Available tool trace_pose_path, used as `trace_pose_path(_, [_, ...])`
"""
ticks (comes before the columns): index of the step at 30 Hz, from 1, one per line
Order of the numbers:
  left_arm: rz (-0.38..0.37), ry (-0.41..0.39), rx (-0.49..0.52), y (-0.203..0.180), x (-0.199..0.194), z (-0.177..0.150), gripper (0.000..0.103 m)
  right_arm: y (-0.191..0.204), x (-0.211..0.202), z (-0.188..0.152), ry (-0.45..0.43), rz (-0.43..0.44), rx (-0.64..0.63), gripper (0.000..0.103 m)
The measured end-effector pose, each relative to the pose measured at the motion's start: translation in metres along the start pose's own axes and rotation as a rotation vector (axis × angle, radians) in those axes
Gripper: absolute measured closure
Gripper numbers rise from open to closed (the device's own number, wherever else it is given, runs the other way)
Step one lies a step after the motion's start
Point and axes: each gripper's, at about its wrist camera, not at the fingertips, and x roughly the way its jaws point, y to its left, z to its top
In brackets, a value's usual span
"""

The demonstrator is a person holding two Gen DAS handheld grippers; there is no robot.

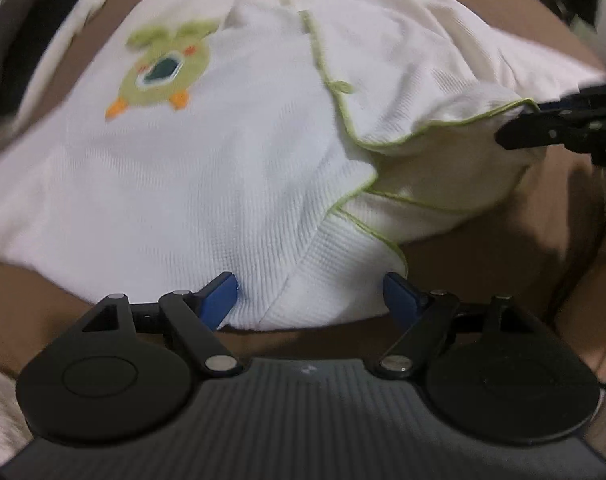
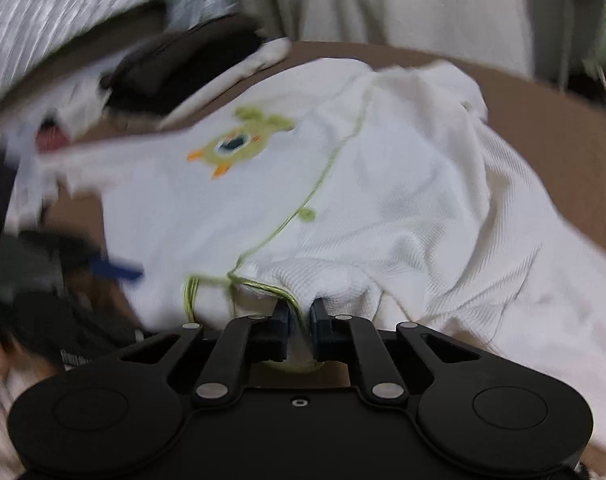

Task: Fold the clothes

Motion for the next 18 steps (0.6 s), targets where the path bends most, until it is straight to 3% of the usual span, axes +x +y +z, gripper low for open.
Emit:
trace_pose_path(3, [0.018,0.003,-0.132,0.015,0.007,0.004,0.022,-0.027,0.013,0.014,-0.039,0.09,0.248,0.091])
trace_pose_path(5, [0.015,-0.004,-0.155,0.019,0.004,0.004,0.022,-0.045,0.023,0.02,-0.073,0.155,0.418,0.091])
trace_pose_path(9, [0.085,0.028,-0.125,0.022,0.014,0.005,0.022,-0.054,0.028,0.006,-0.086,0.105,0.47,0.092])
trace_pose_path(11, [0.096,0.062,-0.103,0.023,0.026,0.003,0.01,-0.06,0.027,-0.004,-0.068,0.101,0.487,0.091])
trace_pose_path(13, [0.109,0.059,-0.099,0.028,0.032,-0.001,0.005,-0.063,0.024,-0.012,-0.054,0.132,0.498,0.091])
trace_pose_path(15, [0.09,0.014,-0.079,0.03,0.024,-0.004,0.025,-0.057,0.016,-0.015,-0.049,0.134,0.45,0.091])
trace_pose_path(17, [0.066,-0.034,-0.051,0.03,0.012,-0.007,0.08,-0.046,0.009,-0.015,-0.043,0.104,0.376,0.091])
trace_pose_path(18, [0.066,-0.06,-0.046,0.031,0.004,-0.007,0.082,-0.04,0.005,-0.015,-0.041,0.09,0.34,0.092])
